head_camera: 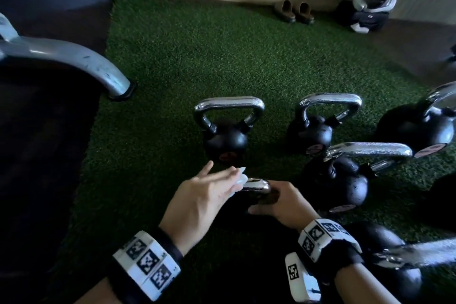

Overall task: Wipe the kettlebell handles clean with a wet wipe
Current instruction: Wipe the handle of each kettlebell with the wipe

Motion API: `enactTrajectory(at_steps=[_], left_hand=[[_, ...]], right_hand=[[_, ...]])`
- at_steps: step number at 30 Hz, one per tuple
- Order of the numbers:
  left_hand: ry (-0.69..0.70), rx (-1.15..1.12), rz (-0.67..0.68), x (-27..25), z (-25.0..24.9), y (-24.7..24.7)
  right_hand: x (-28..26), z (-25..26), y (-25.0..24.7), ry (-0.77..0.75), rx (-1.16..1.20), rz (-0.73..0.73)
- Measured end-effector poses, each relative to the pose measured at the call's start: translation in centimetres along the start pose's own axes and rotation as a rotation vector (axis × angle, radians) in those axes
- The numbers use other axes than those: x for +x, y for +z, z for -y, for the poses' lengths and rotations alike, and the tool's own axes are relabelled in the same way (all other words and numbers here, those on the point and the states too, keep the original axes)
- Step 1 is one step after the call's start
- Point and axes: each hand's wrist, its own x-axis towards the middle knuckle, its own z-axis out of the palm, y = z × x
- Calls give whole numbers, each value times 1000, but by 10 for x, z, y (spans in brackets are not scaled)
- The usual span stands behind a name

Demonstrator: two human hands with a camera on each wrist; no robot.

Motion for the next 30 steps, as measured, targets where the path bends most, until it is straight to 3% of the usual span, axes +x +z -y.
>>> enactTrajectory(at_steps=[2, 6, 11, 15, 26, 30], left_hand=[[65, 49, 3, -5, -1, 4], [-17, -39, -130, -15, 16, -3], [7, -84, -157, -28, 24, -1], [-248, -294, -336, -35, 36, 2], [-583, -673, -346, -55, 46, 22], [-633, -684, -282, -59, 52, 34]], right_hand=[[5, -2, 10, -20, 72, -39], [6, -9, 21, -7, 137, -87], [2, -14, 23, 1, 171, -85], [2, -12, 22, 23, 203, -105], [0, -12, 24, 27, 288, -92], [2, -16, 25, 36, 281, -100]])
